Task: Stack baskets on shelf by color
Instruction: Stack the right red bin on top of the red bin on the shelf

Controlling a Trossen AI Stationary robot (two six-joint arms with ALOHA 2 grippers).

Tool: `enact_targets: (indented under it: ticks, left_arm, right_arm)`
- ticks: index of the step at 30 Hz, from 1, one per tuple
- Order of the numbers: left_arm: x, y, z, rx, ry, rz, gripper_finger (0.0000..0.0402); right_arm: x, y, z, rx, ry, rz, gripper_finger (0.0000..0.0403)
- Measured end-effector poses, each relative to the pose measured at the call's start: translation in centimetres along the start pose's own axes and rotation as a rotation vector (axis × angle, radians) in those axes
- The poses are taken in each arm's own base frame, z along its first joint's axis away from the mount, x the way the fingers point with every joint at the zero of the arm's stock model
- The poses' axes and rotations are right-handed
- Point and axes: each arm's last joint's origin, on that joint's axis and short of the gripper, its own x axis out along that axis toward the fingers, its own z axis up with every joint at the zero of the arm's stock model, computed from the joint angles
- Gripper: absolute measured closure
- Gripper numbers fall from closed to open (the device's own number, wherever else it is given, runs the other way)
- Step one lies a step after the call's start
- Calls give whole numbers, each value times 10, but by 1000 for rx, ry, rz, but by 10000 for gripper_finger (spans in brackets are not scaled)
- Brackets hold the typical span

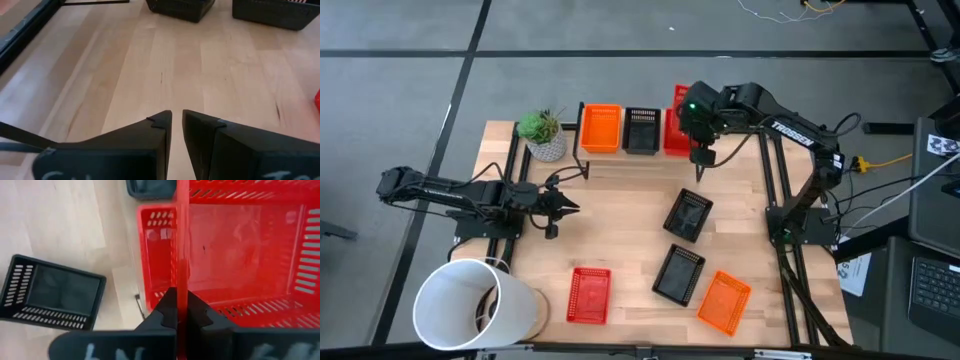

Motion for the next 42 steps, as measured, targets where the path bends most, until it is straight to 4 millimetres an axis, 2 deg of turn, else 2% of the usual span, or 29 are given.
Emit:
enact_targets:
  ticks: [5,14,42]
  left_arm:
    - [0,1,0,-1,0,17,364]
    - [0,1,0,-1,0,17,364]
    - [0,1,0,-2,0,18,364]
  right_arm:
    - [4,-1,6,-14,-34,4,403]
    - [25,1,11,2,48,16,403]
    - [32,4,10,5,96,78,403]
